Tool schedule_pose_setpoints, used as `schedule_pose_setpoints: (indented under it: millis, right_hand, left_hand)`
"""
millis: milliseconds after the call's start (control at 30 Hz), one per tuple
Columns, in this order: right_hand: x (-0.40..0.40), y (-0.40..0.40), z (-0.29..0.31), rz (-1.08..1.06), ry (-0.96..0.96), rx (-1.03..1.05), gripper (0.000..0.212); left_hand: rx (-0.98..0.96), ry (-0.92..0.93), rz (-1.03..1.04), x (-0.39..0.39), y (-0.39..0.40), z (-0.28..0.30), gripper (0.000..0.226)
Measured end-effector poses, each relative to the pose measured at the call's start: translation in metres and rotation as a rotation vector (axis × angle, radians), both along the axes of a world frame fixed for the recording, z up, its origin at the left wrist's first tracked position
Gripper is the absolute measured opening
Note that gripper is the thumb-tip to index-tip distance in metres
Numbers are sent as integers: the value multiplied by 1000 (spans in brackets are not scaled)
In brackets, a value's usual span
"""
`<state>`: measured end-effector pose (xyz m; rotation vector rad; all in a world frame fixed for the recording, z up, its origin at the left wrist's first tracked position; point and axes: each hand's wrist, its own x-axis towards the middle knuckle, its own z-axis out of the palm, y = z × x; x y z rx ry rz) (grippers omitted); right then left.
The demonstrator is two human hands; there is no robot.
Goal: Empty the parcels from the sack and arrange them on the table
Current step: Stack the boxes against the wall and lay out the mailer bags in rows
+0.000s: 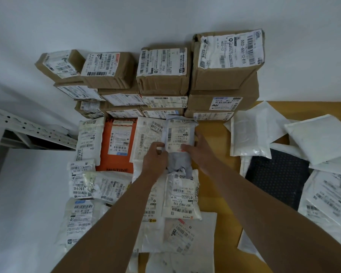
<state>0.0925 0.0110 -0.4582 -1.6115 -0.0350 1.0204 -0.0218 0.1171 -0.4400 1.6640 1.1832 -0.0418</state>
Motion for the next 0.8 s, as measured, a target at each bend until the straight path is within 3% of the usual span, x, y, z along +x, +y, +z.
schedule_pose_setpoints:
  millis: [200, 667, 800]
  right_hand:
    - [5, 2, -8, -86, -56, -82, 48]
    - [-6, 10, -25, -56, -58, -236, 62]
    - [-8, 13, -30, -40, -144, -281, 58]
  left_hand:
    - [-59, -3, -88, -3, -1, -5, 44]
    - [158, 148, -247, 1, -3, -15, 54]
    - [225, 189, -286, 1, -6, -18, 55]
